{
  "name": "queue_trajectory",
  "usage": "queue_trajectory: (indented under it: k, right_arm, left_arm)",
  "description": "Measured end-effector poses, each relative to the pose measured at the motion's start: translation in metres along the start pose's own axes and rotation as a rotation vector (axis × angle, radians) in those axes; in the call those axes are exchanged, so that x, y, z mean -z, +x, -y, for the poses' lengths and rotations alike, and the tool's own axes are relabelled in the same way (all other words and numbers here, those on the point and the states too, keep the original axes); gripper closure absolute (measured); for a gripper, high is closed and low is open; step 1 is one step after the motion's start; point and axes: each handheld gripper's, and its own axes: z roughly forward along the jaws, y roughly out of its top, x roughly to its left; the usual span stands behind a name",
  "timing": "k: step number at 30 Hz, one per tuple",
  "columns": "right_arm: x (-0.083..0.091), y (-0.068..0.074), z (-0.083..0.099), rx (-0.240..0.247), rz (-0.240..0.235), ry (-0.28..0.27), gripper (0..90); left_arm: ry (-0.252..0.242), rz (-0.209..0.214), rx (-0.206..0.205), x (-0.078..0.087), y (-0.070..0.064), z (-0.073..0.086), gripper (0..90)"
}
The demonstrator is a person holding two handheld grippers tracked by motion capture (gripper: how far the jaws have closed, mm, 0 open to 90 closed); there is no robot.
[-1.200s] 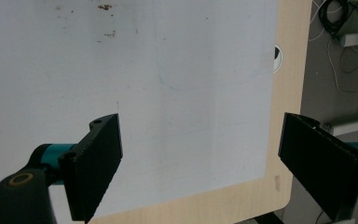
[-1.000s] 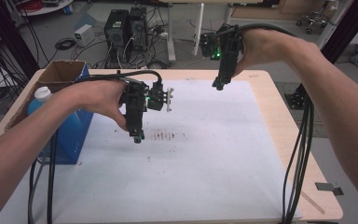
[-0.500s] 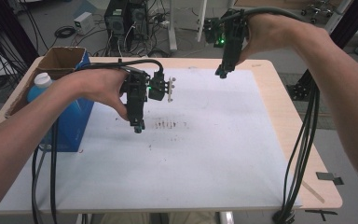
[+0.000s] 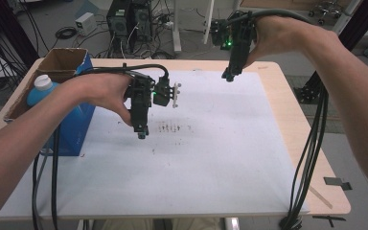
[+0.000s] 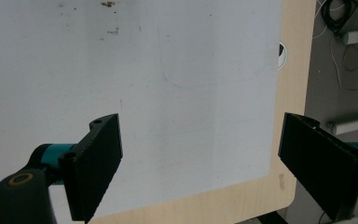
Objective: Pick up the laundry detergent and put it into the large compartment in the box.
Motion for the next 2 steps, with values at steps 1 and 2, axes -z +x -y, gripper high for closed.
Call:
queue_trajectory:
  k: [1, 2]
  right_arm:
    - [0.0000, -0.0001, -0.0003, -0.001, 0.001, 0.000, 12.8]
    - [0.0000, -0.0001, -0.0003, -0.001, 0.001, 0.000, 12.8]
  left_arm:
    - [0.000, 0.000, 0.000, 0.0000, 0.0000, 0.0000, 15.6]
    - [0.004, 0.001, -0.004, 0.0000, 0.0004, 0.0002, 15.6]
